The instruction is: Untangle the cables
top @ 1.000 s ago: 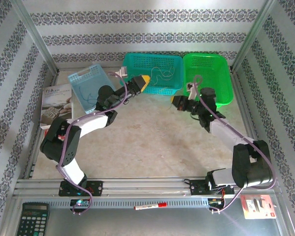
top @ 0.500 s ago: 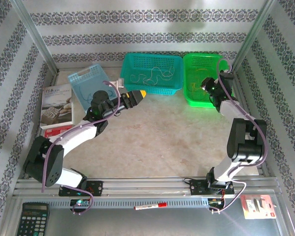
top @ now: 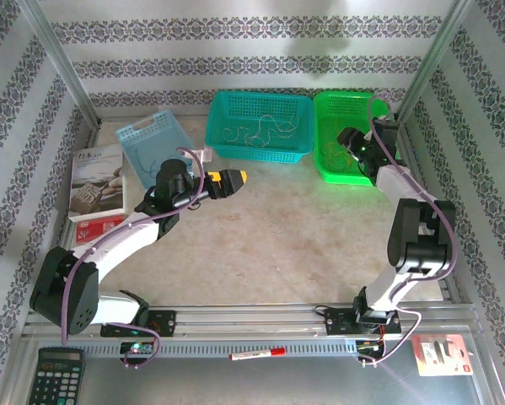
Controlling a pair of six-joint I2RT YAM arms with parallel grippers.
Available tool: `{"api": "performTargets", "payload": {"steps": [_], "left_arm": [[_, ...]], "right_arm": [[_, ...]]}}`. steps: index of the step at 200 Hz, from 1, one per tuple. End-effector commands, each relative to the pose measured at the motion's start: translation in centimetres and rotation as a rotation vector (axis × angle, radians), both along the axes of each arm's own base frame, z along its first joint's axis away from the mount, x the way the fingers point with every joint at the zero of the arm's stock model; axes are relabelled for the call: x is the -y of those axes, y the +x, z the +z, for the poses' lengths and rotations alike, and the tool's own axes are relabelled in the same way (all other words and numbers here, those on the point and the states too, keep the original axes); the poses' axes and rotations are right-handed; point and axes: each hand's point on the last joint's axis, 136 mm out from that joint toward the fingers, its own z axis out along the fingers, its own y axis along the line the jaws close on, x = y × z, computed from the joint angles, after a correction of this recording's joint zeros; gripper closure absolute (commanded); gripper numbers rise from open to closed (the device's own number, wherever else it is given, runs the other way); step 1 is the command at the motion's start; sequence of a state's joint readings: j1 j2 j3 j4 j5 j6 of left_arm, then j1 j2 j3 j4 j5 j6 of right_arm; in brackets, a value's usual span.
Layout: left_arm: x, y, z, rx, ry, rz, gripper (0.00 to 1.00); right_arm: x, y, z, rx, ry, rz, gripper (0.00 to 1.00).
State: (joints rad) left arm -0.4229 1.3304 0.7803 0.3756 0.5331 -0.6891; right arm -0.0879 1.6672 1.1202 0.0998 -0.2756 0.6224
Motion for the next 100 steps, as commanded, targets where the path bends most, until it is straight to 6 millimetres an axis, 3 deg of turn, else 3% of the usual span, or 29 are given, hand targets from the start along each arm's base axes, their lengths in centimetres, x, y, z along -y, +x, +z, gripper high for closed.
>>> {"api": "performTargets", "payload": {"steps": [1,24,61,81,100], "left_arm": [[-0.7,0.1,-2.4,-0.027,0.060,0.023,0.00],[-1.0,0.2,-3.8,-0.051,0.083,0.043,0.00],[-1.3,0.1,-5.5,-0.084,0.100,0.055,0.00],[-1.2,0.2,-6.0,-0.097,0.100,0.053,0.00],[-1.4,0.3,-6.3,-0.104,0.099,0.069,0.00]], "right_arm": [[-4.7,-2.7,2.3,0.054,0.001,0.138,0.43],[-8.6,-6.3,0.9,0.028,-0.001,0.232,0.44],[-13.9,-12.5,-3.5,-0.056,-0.064,0.384,0.42],[-15.9,-15.3,-6.2,-0.111,-0.116,0.453,0.40],[-17.1,-16.7,-8.5,-0.145,-0.142,0.494,0.40]]}}
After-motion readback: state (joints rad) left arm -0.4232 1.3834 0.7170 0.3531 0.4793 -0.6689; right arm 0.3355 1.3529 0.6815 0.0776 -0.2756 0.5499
